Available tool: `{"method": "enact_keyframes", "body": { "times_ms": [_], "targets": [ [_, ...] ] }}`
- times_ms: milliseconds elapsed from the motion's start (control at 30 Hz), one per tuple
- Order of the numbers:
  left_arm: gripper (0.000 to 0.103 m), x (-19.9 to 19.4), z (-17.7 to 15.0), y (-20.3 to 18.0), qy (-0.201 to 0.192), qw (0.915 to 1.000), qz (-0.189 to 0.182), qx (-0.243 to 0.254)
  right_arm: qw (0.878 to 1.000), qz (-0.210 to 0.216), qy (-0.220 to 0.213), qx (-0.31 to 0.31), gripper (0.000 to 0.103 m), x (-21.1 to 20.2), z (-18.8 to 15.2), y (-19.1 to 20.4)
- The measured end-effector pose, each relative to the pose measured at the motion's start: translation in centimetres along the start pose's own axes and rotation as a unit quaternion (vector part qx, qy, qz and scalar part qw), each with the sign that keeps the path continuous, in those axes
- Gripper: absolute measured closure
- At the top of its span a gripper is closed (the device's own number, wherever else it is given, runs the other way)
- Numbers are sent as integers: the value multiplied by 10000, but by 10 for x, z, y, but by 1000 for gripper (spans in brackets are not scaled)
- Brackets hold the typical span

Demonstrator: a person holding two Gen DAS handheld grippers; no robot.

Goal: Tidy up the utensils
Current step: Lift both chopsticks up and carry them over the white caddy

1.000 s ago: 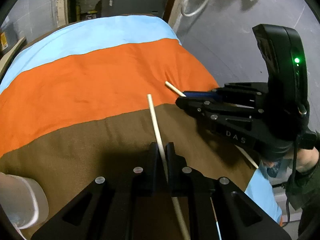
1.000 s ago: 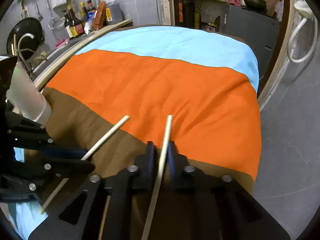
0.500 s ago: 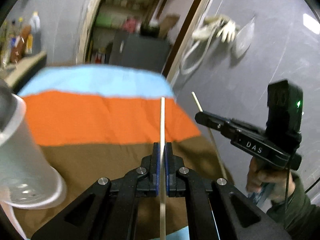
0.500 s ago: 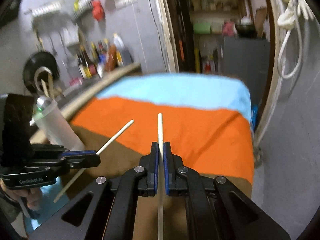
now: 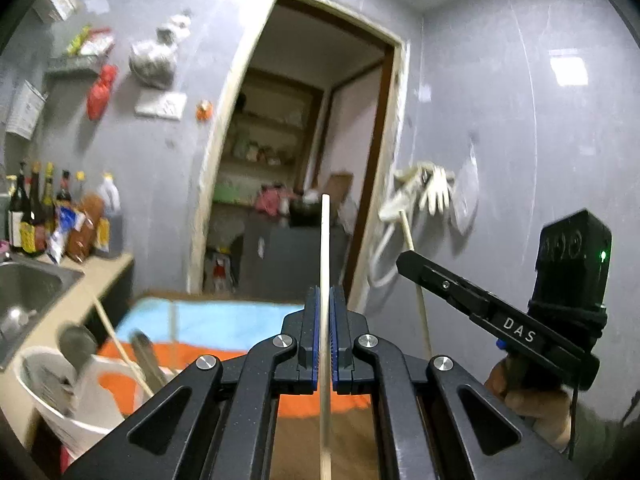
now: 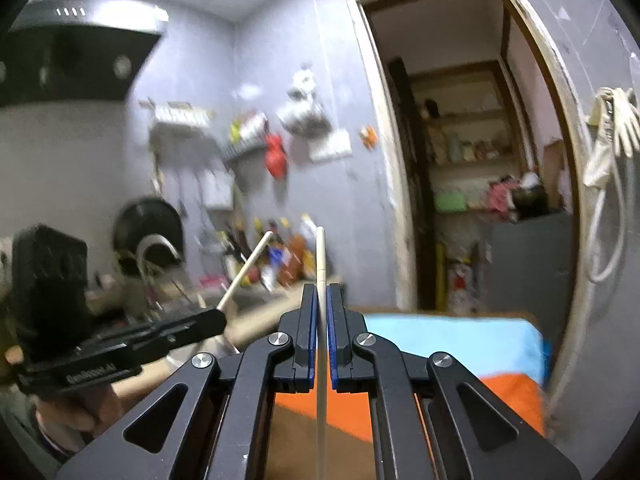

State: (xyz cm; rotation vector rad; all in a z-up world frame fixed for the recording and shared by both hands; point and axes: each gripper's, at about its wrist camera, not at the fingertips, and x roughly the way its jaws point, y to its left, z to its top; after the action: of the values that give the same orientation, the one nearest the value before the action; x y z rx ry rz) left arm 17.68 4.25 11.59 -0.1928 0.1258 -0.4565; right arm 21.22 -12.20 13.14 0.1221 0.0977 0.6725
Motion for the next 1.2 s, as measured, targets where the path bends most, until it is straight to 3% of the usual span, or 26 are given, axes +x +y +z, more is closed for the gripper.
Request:
{"method": "enact_keyframes", "body": {
  "times_ms": [267,433,800,1000,1200],
  "targets": [
    [101,-50,34,68,-980,9928,508,-458,9877,924,-1097,618,100,31,21,25],
    [101,-71,46,120,-1446,9827,901,-726,9788,1198,-1389,915,100,54,17,37],
    [101,-83,25,208,-1983,9586,1452,-1438,9820,771,-1592,657,100,92,-13,59],
    [101,-79,2,220,-2222,9461,1712,-1619,9858,556,-1491,545,100,102,-27,57],
    [101,-80,-7,218,-2270,9435,1922,-1460,9877,515,-1413,436,100,110,-35,61]
  ]
}}
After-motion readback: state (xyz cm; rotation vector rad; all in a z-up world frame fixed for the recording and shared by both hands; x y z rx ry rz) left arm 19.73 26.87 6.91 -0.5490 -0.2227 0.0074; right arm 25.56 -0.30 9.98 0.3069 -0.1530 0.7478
